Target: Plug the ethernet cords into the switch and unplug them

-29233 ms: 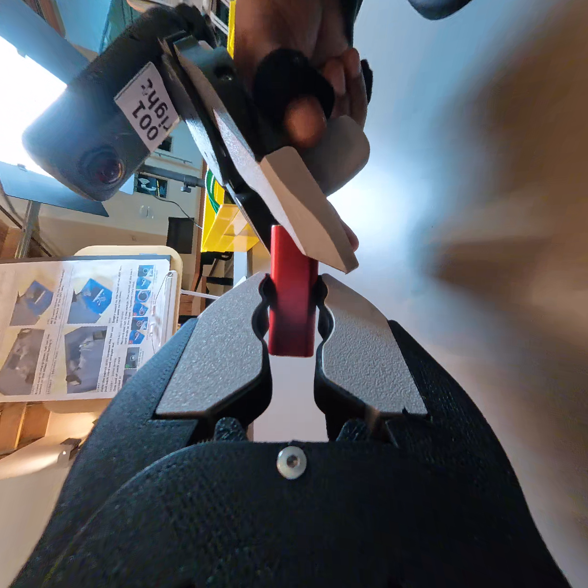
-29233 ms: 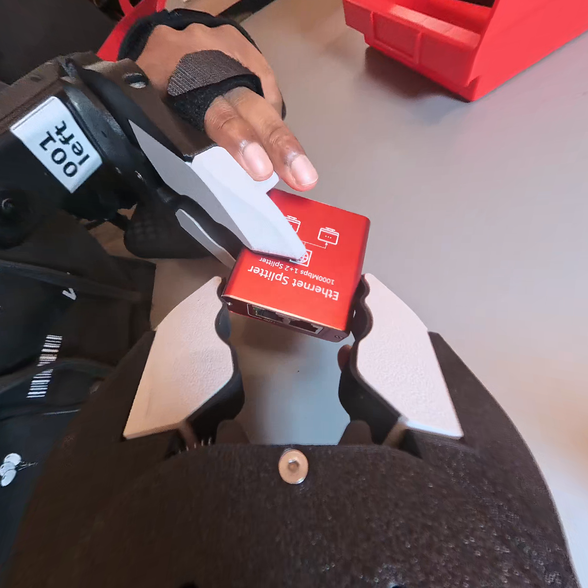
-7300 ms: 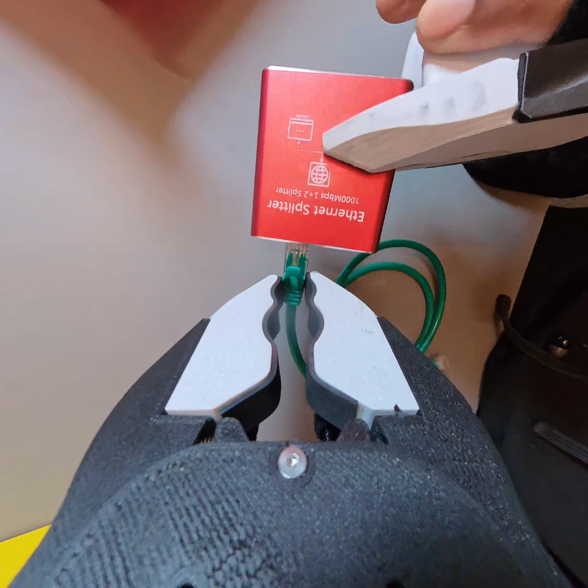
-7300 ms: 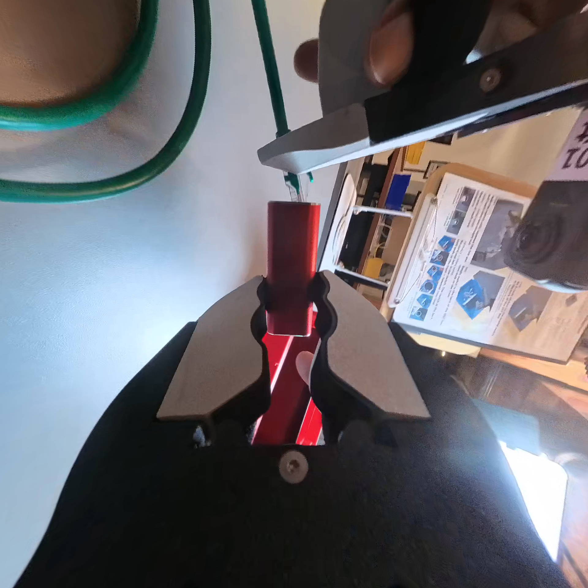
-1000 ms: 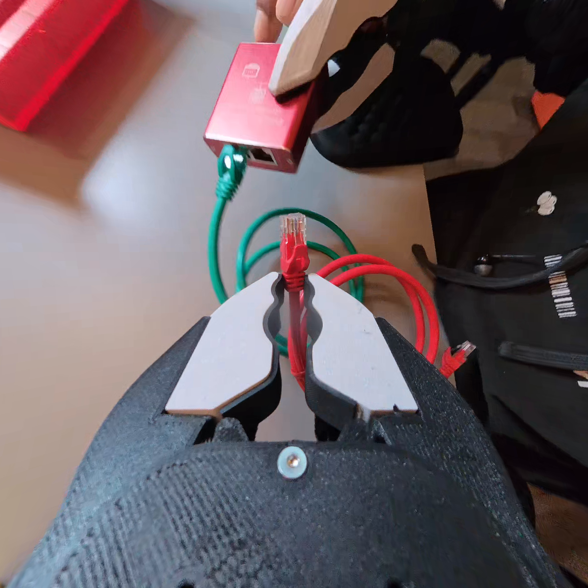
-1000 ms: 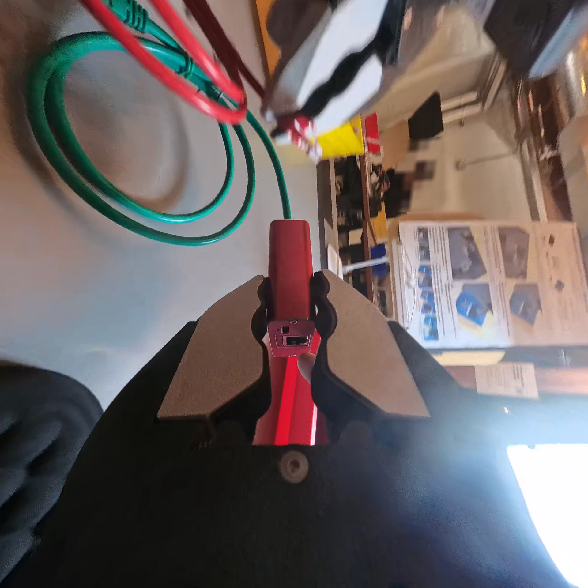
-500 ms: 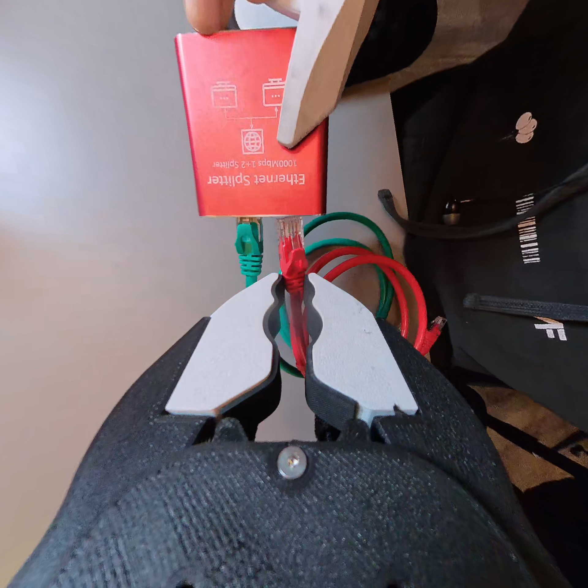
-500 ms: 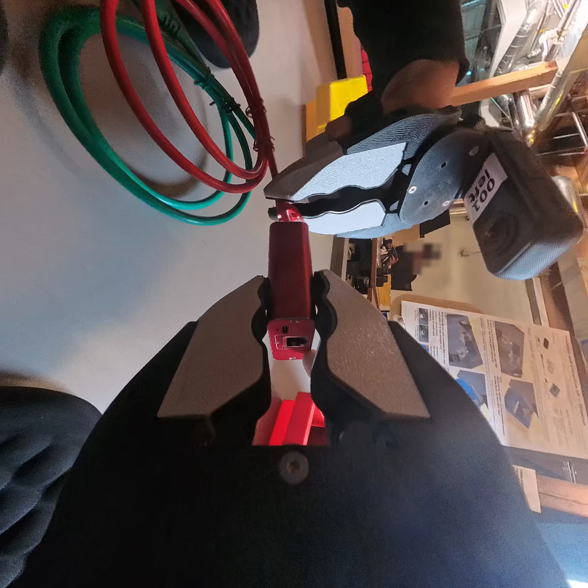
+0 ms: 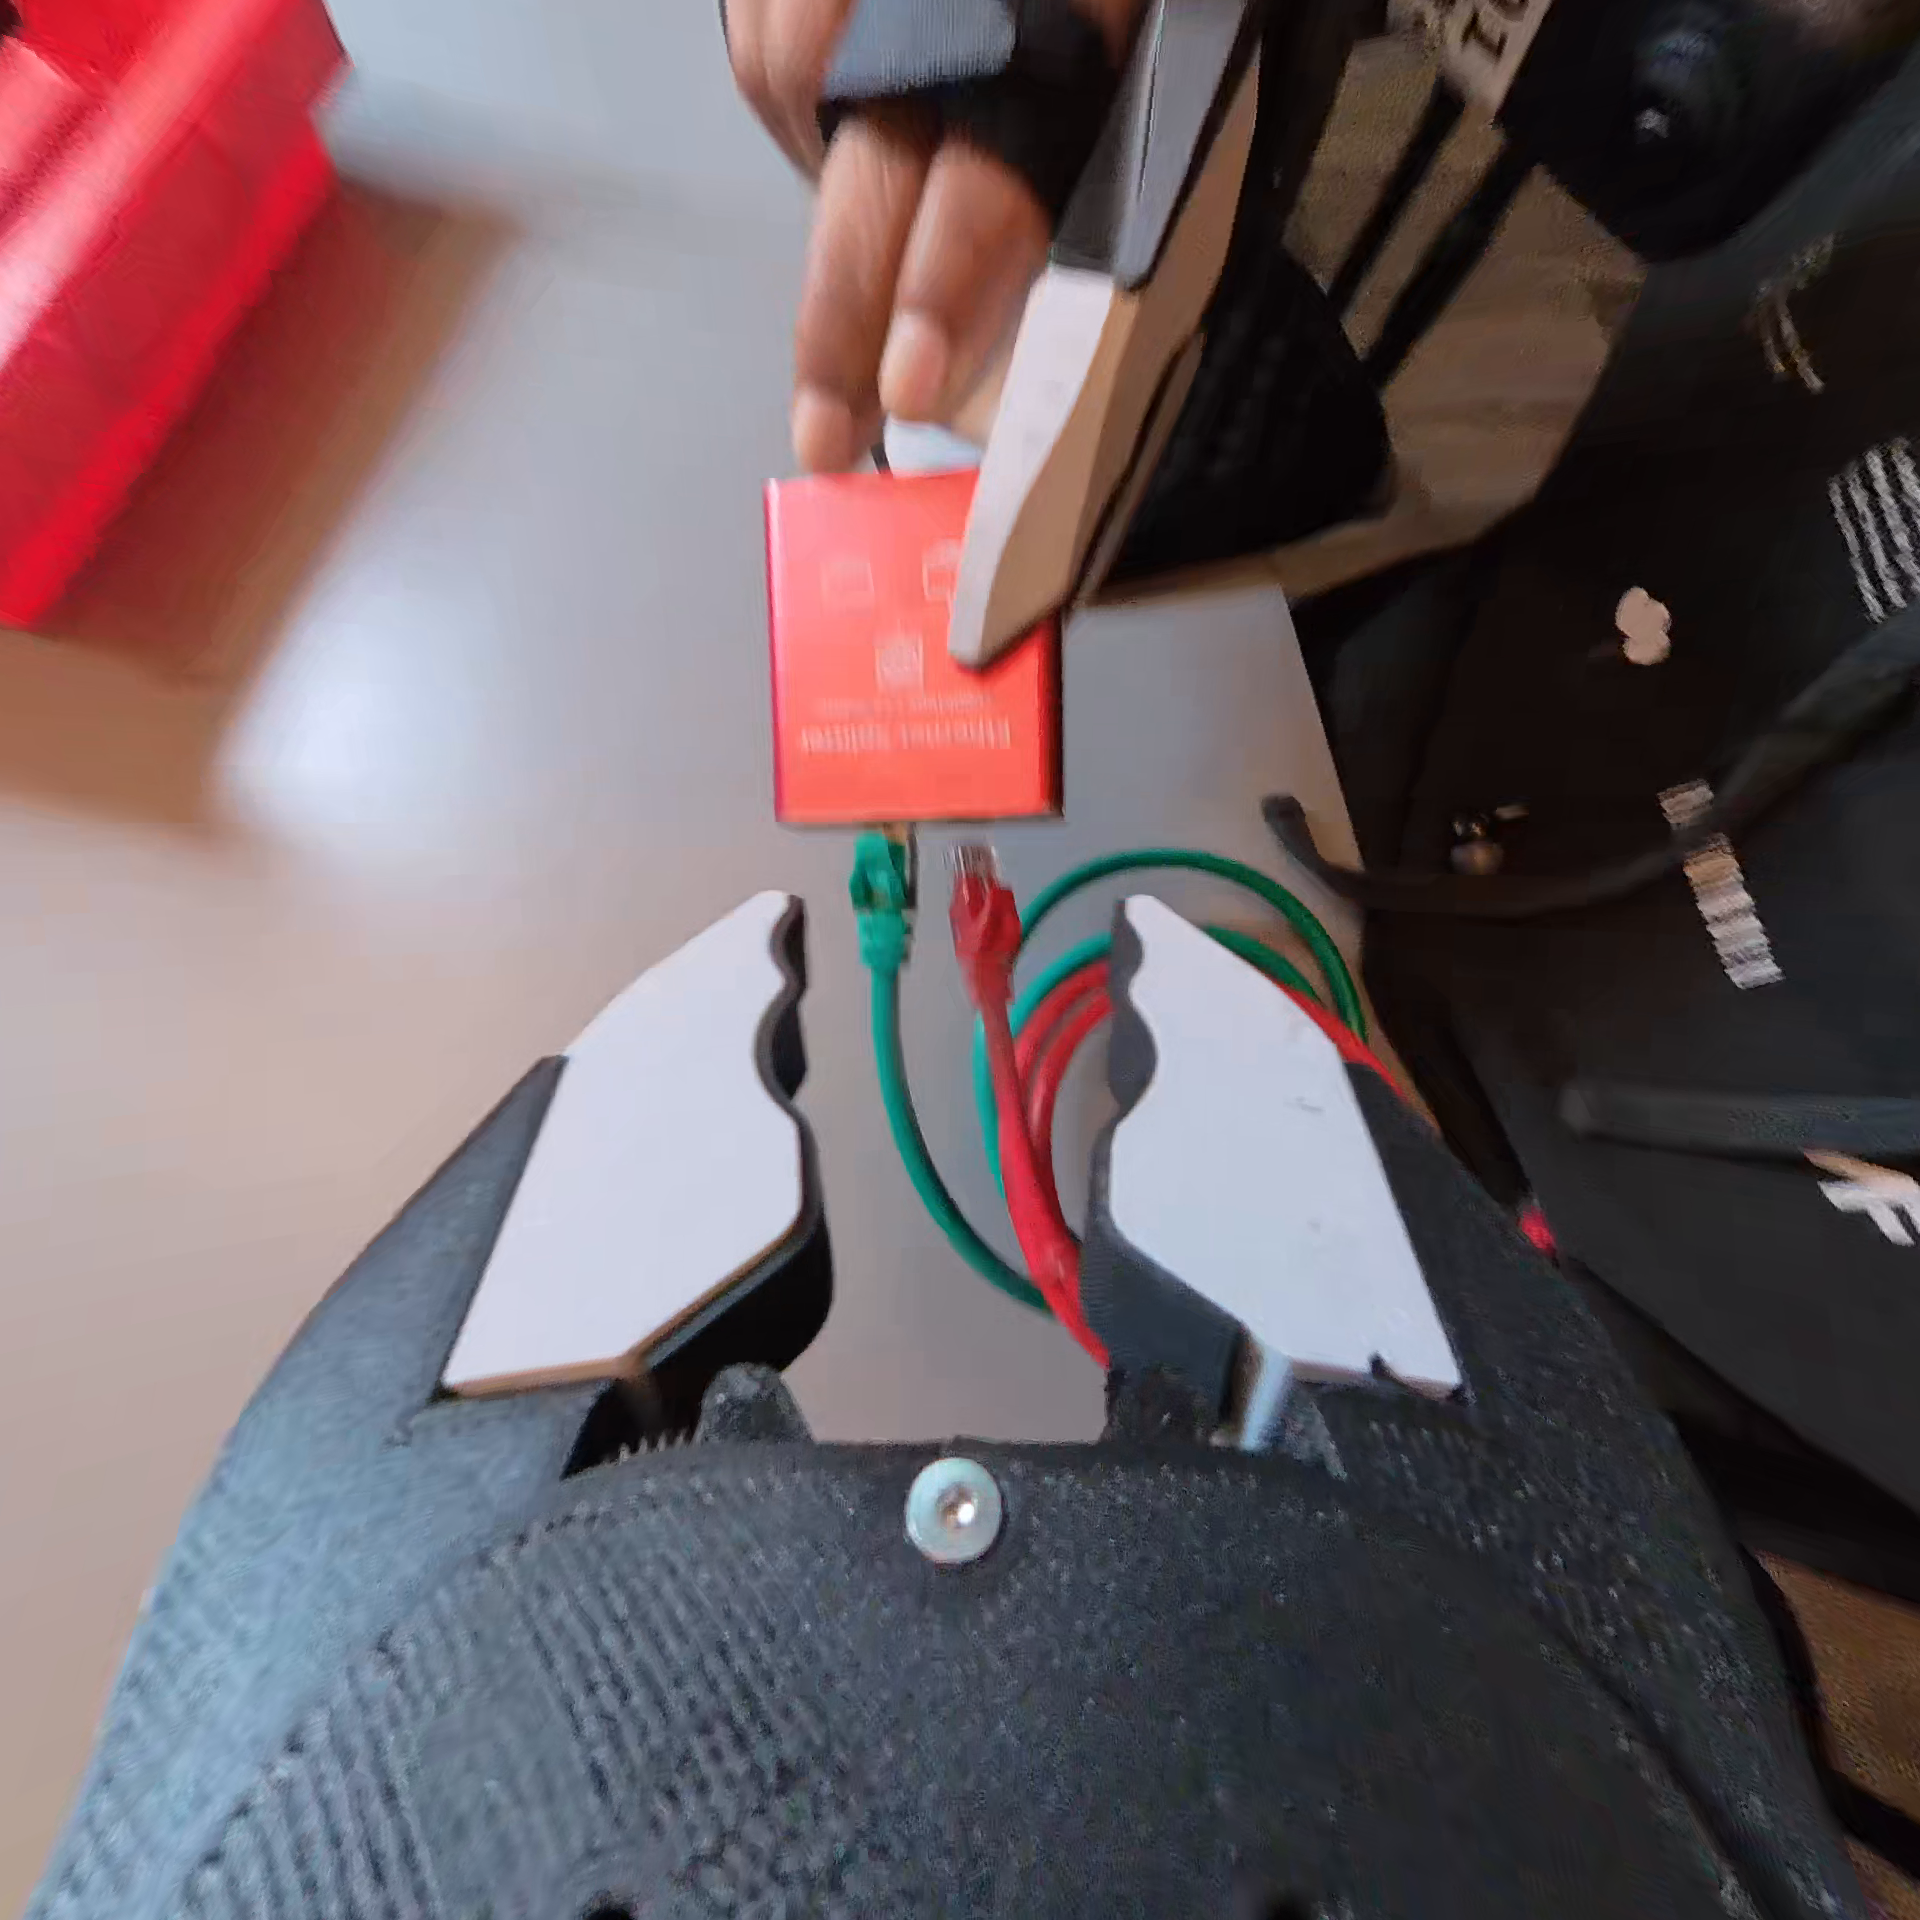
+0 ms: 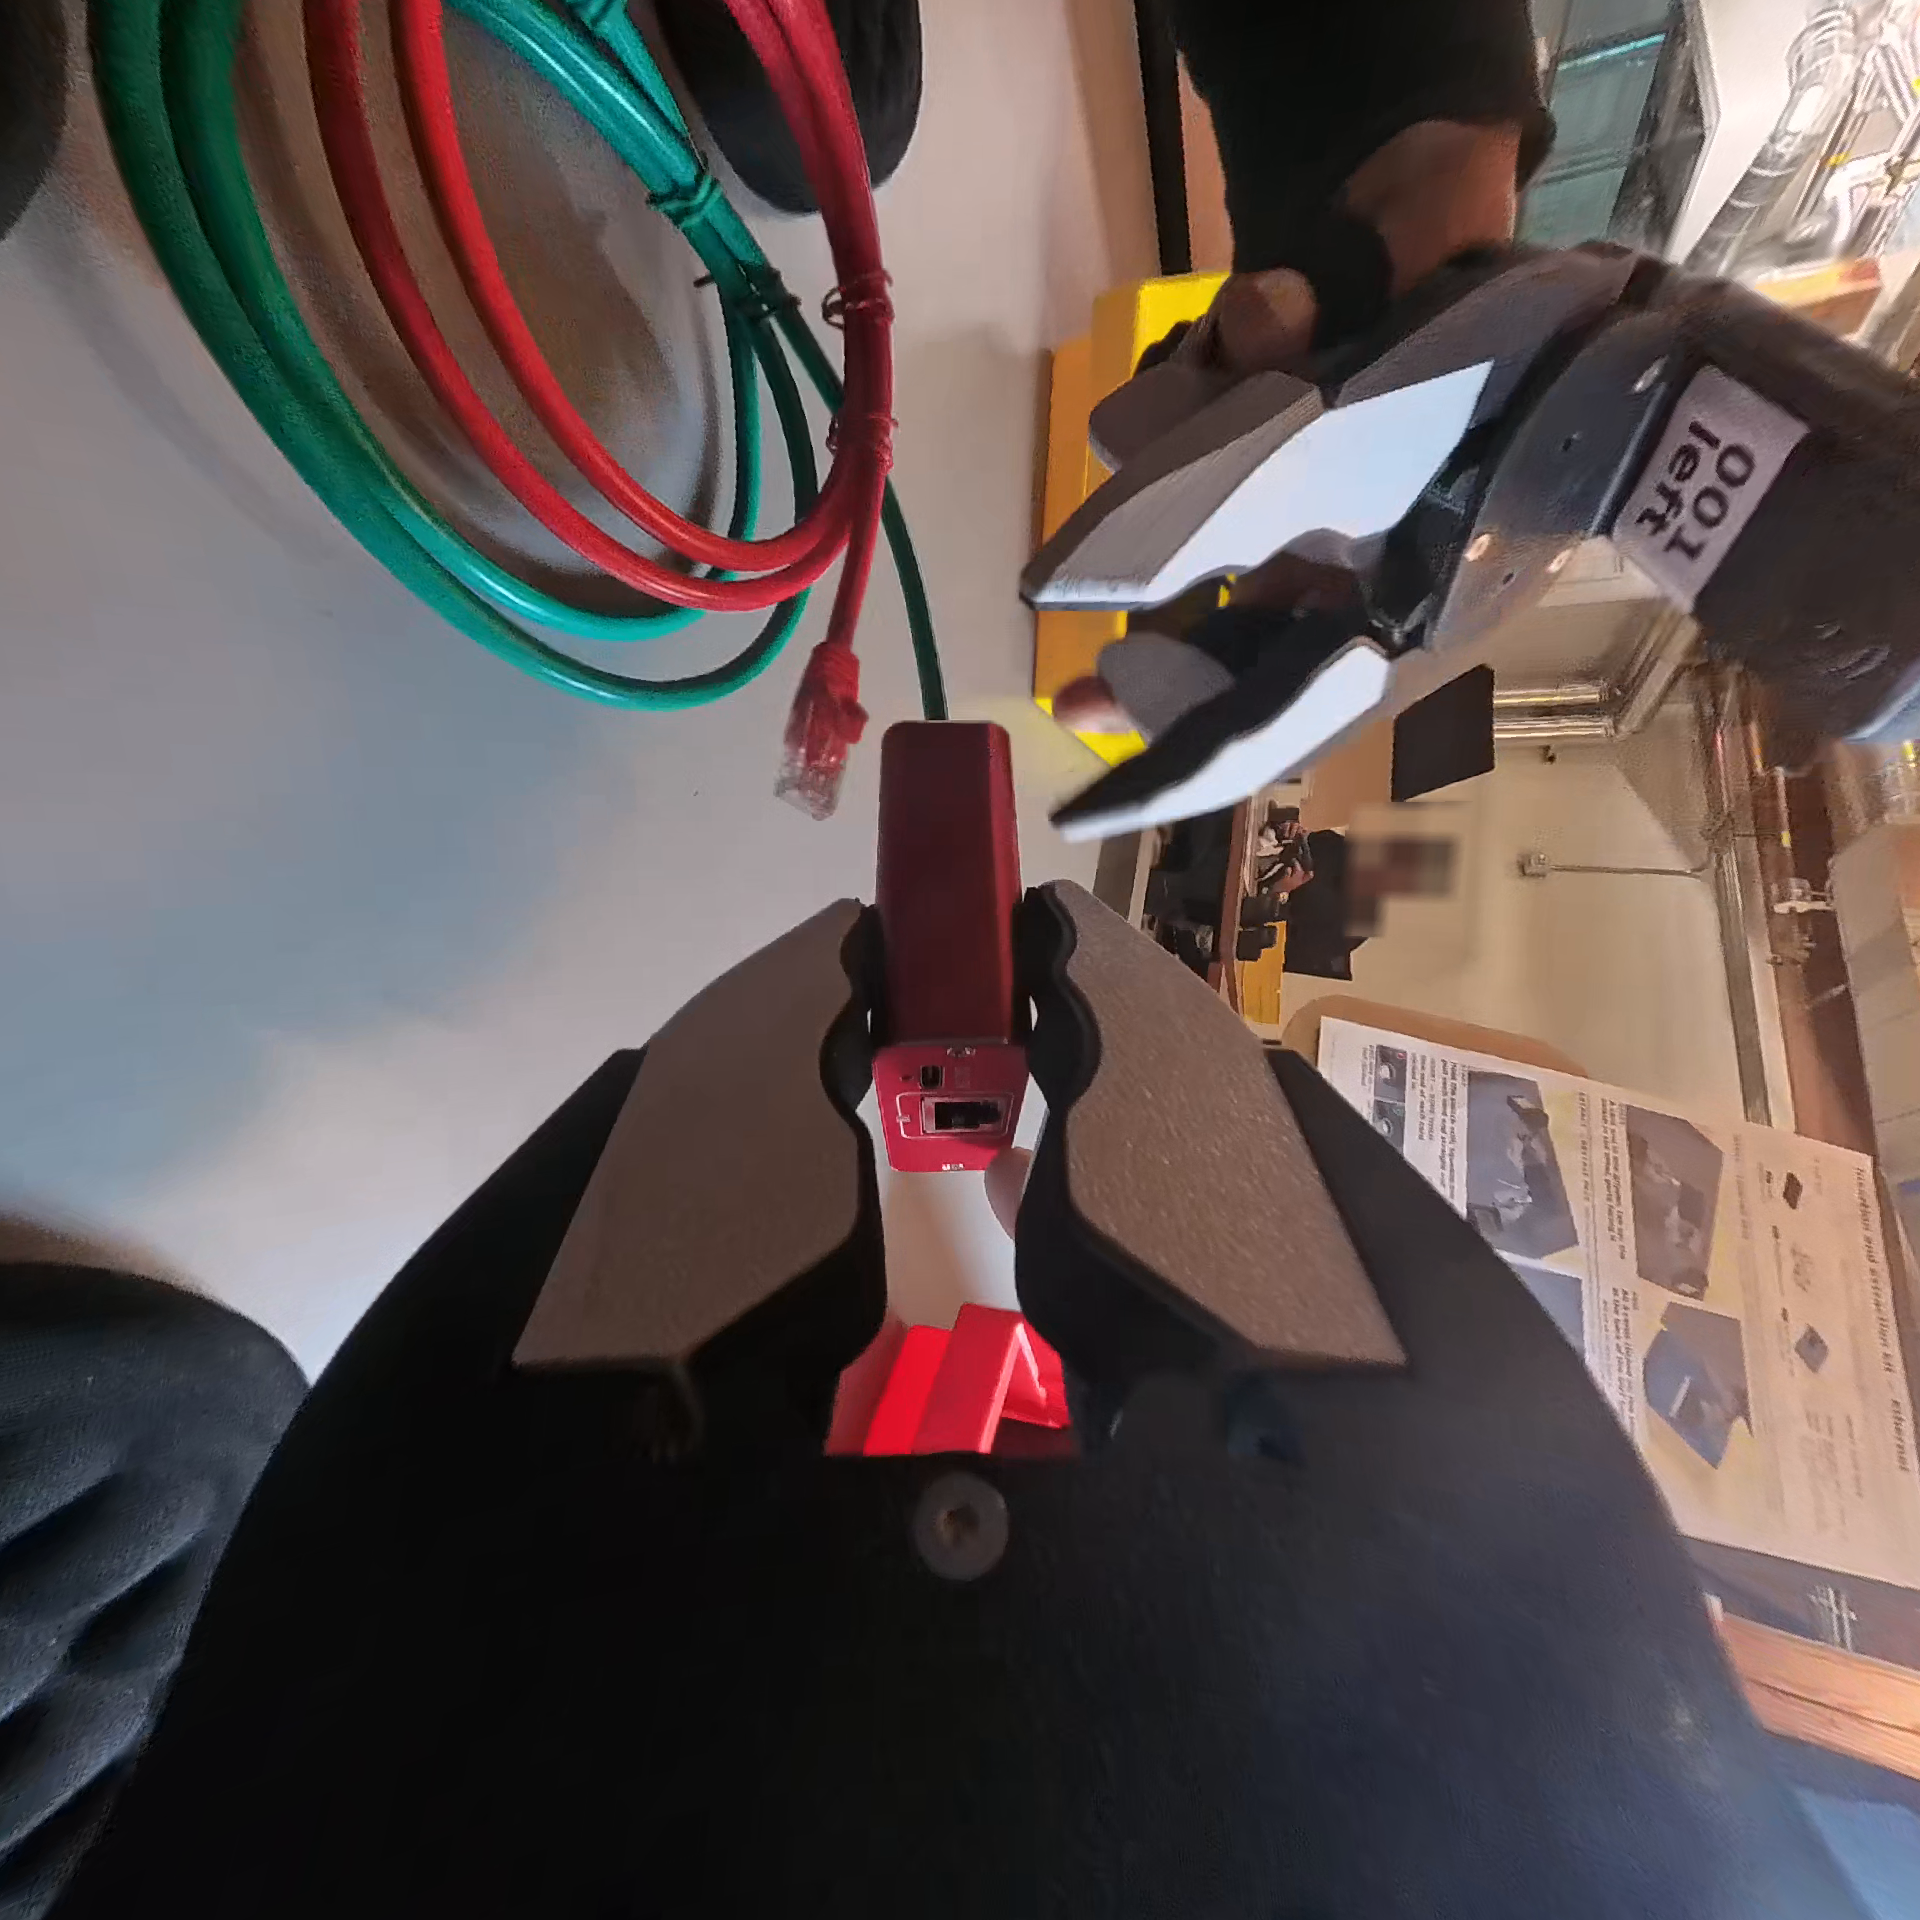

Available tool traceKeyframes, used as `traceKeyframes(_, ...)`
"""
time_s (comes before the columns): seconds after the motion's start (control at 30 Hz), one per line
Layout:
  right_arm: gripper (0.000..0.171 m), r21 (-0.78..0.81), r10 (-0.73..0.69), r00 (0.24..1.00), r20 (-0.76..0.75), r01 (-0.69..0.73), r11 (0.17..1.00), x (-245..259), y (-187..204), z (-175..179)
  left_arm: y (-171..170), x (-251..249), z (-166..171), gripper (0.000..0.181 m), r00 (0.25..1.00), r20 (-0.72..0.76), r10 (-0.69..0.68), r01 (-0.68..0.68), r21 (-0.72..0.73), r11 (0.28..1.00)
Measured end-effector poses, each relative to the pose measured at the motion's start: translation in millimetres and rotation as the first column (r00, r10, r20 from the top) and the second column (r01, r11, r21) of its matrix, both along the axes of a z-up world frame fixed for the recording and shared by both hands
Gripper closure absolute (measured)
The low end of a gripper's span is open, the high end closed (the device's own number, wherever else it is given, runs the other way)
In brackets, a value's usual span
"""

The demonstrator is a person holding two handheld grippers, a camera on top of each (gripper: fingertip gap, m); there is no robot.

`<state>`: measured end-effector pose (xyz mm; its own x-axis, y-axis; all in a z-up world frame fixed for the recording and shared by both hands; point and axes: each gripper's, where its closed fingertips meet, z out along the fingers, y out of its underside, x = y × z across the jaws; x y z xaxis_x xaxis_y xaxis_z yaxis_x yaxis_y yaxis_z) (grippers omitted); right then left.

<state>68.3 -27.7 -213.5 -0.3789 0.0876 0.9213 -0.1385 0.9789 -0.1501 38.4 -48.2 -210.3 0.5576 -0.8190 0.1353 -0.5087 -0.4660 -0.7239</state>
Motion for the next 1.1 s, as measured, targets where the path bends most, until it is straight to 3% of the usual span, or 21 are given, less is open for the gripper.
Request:
traceKeyframes(0.03,0.145,-0.003,0.008,1.000,-0.003,-0.008,1.000,-2,-2,0,4,6,1,0.113,1.000,0.002,0.016,-0.016,0.043,0.999)
traceKeyframes(0.1,0.145,-0.004,0.027,0.999,-0.019,-0.027,1.000,-7,-8,3,11,17,-11,0.099,0.999,-0.041,0.018,-0.015,0.070,0.997)
traceKeyframes(0.2,0.145,-0.018,0.025,0.999,-0.027,-0.026,1.000,-13,-10,10,18,20,-22,0.105,0.997,-0.074,0.010,-0.004,0.082,0.997)
traceKeyframes(0.3,0.144,-0.102,-0.122,0.992,-0.015,0.120,0.987,-23,16,8,32,10,-17,0.109,0.989,0.000,0.145,-0.145,-0.042,0.989)
traceKeyframes(0.4,0.141,-0.075,-0.343,0.937,0.058,0.347,0.935,-35,44,-13,42,2,-29,0.109,0.972,-0.020,0.236,-0.234,-0.215,0.948)
traceKeyframes(0.53,0.141,-0.068,-0.422,0.903,0.086,0.428,0.901,-41,50,-27,44,4,-38,0.110,0.965,-0.063,0.253,-0.260,-0.302,0.917)
traceKeyframes(0.7,0.143,-0.068,-0.417,0.909,0.022,0.417,0.906,-42,56,-16,47,-3,-9,0.107,0.963,0.034,0.266,-0.257,-0.161,0.953)
traceKeyframes(0.83,0.143,-0.070,-0.452,0.890,0.061,0.456,0.887,-34,74,-21,23,-12,34,0.128,0.961,-0.013,0.277,-0.276,0.063,0.959)
traceKeyframes(0.97,0.142,-0.025,-0.487,0.871,0.070,0.490,0.872,-34,86,-32,-4,22,-1,0.141,0.971,-0.158,0.179,-0.177,0.029,0.984)
traceKeyframes(1.1,0.143,-0.033,-0.490,0.869,0.068,0.492,0.870,-37,89,-40,14,24,-46,0.144,0.931,-0.336,0.142,-0.128,0.064,0.990)
